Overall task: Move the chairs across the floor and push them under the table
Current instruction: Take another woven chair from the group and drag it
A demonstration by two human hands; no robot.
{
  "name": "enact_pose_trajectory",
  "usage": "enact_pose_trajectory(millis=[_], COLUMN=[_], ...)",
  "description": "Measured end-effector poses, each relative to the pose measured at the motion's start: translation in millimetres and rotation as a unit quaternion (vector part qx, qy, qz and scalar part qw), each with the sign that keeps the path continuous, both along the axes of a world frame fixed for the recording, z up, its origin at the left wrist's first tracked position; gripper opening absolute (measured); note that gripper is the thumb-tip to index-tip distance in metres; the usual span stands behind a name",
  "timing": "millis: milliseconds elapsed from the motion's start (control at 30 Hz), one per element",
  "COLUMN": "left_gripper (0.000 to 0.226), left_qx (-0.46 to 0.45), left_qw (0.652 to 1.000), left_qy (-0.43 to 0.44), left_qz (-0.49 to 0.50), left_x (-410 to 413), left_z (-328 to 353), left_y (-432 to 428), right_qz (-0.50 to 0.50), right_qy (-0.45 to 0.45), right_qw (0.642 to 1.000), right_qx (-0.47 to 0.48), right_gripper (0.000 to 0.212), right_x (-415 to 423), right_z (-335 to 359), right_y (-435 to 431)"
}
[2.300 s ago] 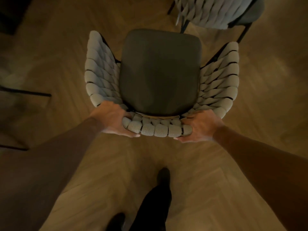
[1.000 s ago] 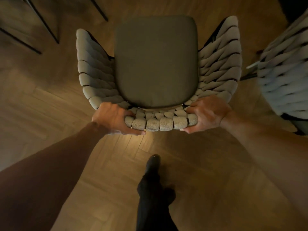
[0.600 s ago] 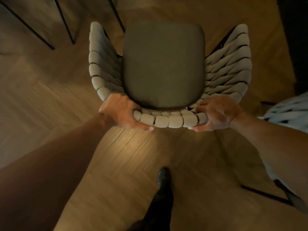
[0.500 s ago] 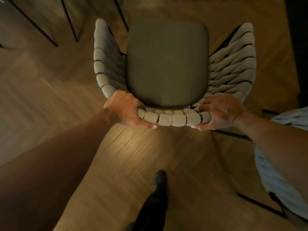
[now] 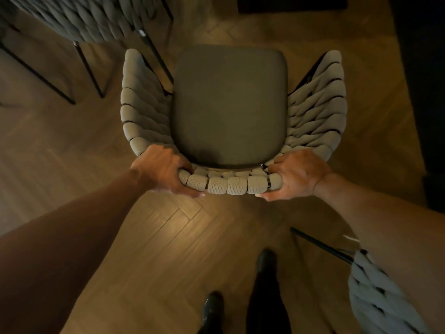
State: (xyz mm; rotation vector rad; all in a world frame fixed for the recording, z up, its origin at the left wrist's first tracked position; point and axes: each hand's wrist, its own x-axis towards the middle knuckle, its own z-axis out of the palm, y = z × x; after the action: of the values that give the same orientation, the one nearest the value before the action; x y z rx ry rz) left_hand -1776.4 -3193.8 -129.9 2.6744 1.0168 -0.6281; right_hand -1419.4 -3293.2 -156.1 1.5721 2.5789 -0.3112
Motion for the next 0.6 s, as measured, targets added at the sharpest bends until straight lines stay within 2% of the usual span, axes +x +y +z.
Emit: enact_pose_trajectory(millis=[367, 600], left_gripper=[0.093, 0.094], left_qx=[0.02, 0.015], left_qw=[0.999, 0.998], left_qy=[0.013, 0.011], left_qz=[0.047, 0.057], left_x=[98.3, 124.1], left_z=[4.0, 5.4], left_y=[148.4, 229.8], right_qz=[0.04, 0.048], right_qy=[-0.019, -0.026], right_qw=[0.999, 0.998], right_qx=[-0.014, -0.02], right_gripper=[0.1, 0.099], right_x=[97.7, 124.1], right_z=[3.4, 4.8], right_y=[180.3, 266.5])
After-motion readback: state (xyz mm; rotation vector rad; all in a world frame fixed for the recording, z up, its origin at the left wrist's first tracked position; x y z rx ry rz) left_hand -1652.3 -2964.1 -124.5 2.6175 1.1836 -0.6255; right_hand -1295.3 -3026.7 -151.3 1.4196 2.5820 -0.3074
